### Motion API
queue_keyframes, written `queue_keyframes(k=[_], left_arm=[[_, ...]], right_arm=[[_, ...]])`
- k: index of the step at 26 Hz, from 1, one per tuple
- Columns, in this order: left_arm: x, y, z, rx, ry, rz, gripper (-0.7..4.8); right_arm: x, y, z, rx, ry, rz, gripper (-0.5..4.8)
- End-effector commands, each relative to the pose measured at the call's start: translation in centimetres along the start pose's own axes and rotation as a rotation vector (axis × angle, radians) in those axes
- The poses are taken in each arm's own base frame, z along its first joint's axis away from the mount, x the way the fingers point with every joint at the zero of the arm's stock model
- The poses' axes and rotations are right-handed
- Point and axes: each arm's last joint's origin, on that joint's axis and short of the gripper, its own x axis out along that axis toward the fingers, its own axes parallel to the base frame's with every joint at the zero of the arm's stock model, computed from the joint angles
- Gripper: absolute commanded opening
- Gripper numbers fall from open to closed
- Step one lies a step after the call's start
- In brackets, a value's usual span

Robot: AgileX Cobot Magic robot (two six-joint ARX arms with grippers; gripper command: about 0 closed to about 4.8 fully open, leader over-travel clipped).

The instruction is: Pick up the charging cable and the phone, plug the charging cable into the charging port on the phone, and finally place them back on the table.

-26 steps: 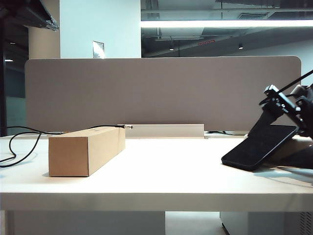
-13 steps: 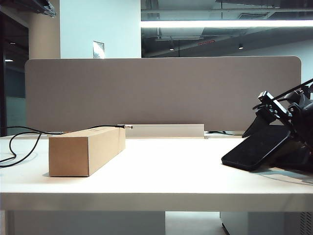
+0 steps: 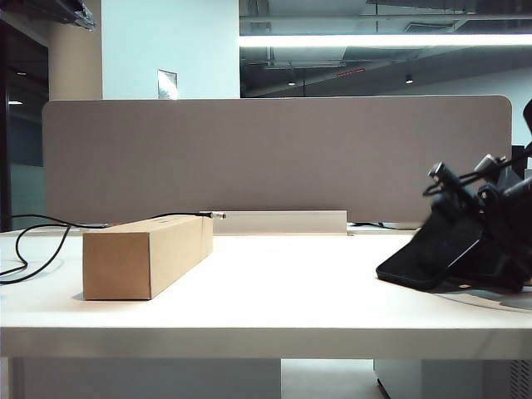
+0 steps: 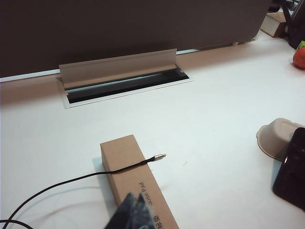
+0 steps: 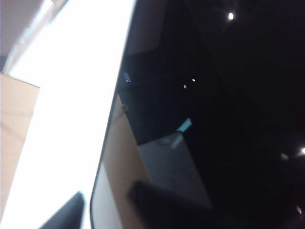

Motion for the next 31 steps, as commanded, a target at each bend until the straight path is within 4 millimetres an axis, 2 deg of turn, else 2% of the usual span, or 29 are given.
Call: queue_keyframes(k=[1, 4, 6, 7, 9, 10, 11, 22, 31], left_arm=[[-0.2, -0.1, 0.3, 0.012, -0.018, 0.0, -0.06], [-0.2, -0.1, 0.3, 0.012, -0.018, 0.0, -0.06], [-0.2, -0.1, 0.3, 0.012, -0.018, 0.0, -0.06], [-0.2, -0.1, 0.3, 0.012, -0.018, 0.0, -0.06], [-0.2, -0.1, 0.3, 0.012, -0.018, 0.0, -0.06], [-0.2, -0.1, 0.3, 0.012, -0.018, 0.001, -0.06], [-0.2, -0.1, 0.3, 0.012, -0.018, 0.001, -0.06], [-0.2, 0.0, 0.4, 0.015, -0.024, 0.015, -0.06], [-0.1, -0.1, 0.5, 0.019, -0.031, 0.011, -0.06]], right_arm=[[0.2, -0.4, -1.1, 0.036, 0.061, -0.046, 2.35], [0.2, -0.4, -1.1, 0.035, 0.057, -0.05, 1.98], [0.2, -0.5, -1.1, 0.035, 0.051, -0.061, 1.96], [0.2, -0.5, -1.1, 0.035, 0.048, -0.065, 1.73], [0.2, -0.5, -1.1, 0.035, 0.048, -0.064, 0.58], [0.2, -0.5, -1.1, 0.035, 0.047, -0.064, 0.24], [0.2, -0.5, -1.1, 0.034, 0.046, -0.063, 0.11], [0.2, 0.0, -1.4, 0.034, 0.123, 0.041, -0.06], [-2.0, 3.2, 1.0, -0.038, 0.033, 0.182, -0.06]])
